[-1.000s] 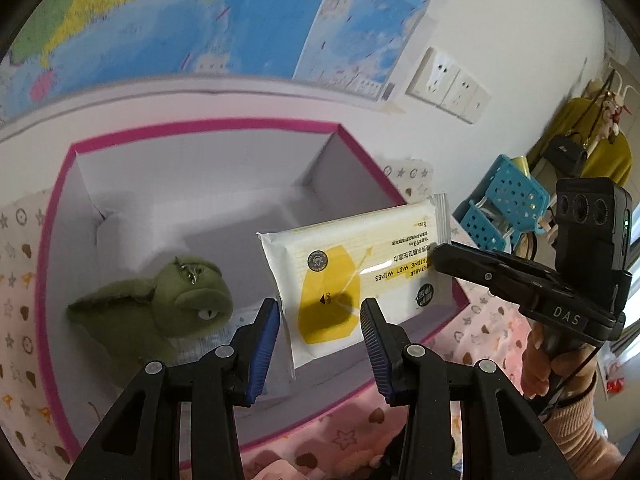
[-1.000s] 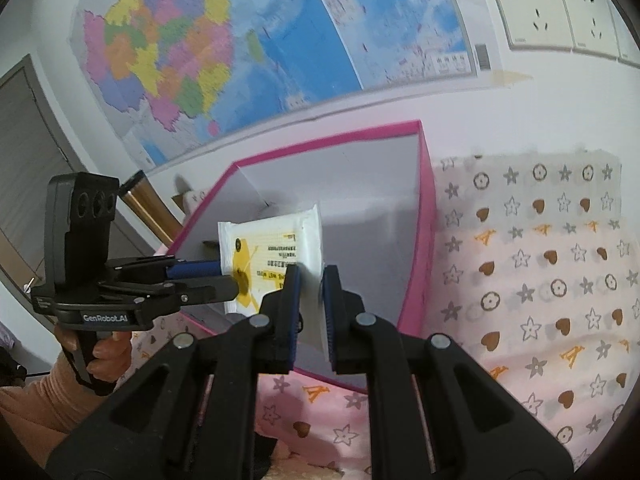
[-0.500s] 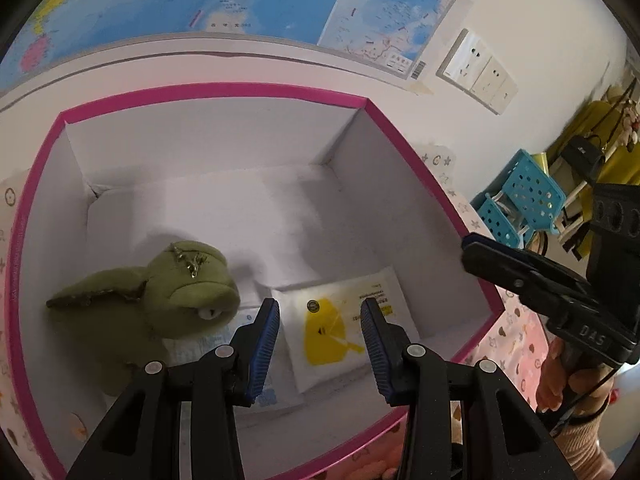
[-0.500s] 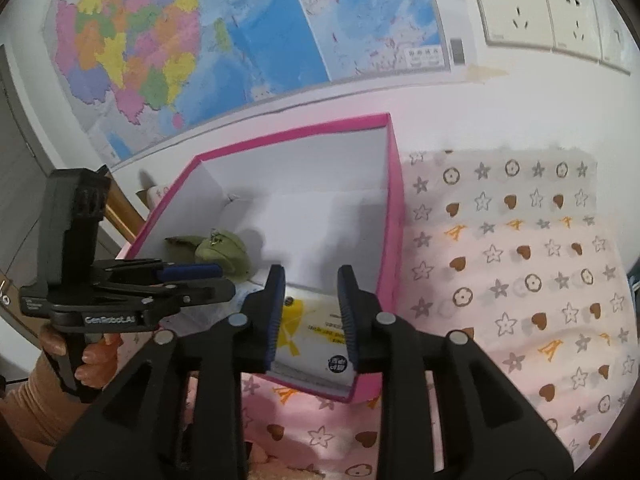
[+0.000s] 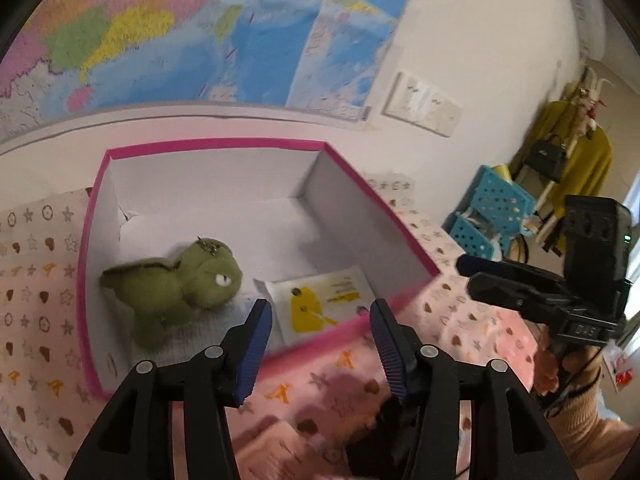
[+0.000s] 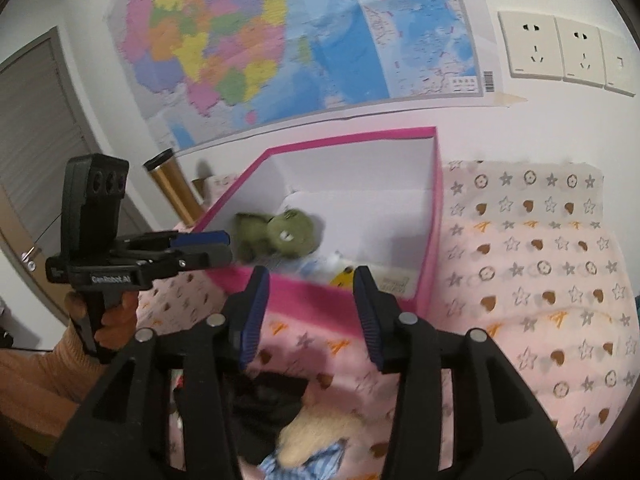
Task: Organize soft objects
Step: 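Grasp the black plush with the right gripper and lift it, then lower the black plush into the pink box and open the right gripper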
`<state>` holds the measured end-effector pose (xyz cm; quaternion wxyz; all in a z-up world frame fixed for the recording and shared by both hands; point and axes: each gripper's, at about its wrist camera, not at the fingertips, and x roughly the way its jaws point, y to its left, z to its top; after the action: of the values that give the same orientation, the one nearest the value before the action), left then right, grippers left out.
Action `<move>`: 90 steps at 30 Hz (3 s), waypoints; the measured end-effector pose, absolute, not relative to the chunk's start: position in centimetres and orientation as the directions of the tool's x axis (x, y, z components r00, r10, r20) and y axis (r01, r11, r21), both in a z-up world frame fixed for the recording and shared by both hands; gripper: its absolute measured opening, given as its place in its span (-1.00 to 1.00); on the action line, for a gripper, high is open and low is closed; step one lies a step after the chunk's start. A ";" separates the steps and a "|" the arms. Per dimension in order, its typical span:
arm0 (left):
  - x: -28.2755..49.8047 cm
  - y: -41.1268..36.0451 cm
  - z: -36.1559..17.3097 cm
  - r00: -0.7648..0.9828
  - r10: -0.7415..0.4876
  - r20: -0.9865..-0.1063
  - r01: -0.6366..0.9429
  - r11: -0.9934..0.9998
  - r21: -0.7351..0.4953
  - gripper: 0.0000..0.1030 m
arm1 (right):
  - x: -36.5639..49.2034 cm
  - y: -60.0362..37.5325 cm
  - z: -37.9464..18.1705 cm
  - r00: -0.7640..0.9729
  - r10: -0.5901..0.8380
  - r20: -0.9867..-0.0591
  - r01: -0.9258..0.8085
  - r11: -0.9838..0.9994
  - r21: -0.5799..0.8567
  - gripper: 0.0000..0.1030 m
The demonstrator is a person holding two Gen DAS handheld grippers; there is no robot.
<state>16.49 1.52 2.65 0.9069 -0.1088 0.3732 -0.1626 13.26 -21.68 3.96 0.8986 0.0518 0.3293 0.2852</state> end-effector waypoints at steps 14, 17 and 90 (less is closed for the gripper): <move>8.4 -0.4 2.0 0.668 -0.435 -0.604 0.328 0.901 -0.285 0.14 | 7.7 -20.1 -0.7 0.523 0.583 -0.621 -0.498 0.801 0.332 0.10; 7.7 -0.7 1.1 0.652 -0.444 -0.615 0.336 0.896 -0.290 0.14 | 7.3 -19.8 -1.5 0.510 0.586 -0.630 -0.495 0.799 0.342 0.10; 29.7 -0.9 0.8 0.587 -0.253 -0.769 0.108 0.966 -0.236 -0.10 | 32.1 -17.9 3.6 0.698 0.243 -0.674 -0.354 0.935 -0.030 -0.65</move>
<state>29.67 -0.87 0.82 0.8871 -0.0819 0.4427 -0.1019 32.14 -17.90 3.64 0.9180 -0.0788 0.3531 0.1624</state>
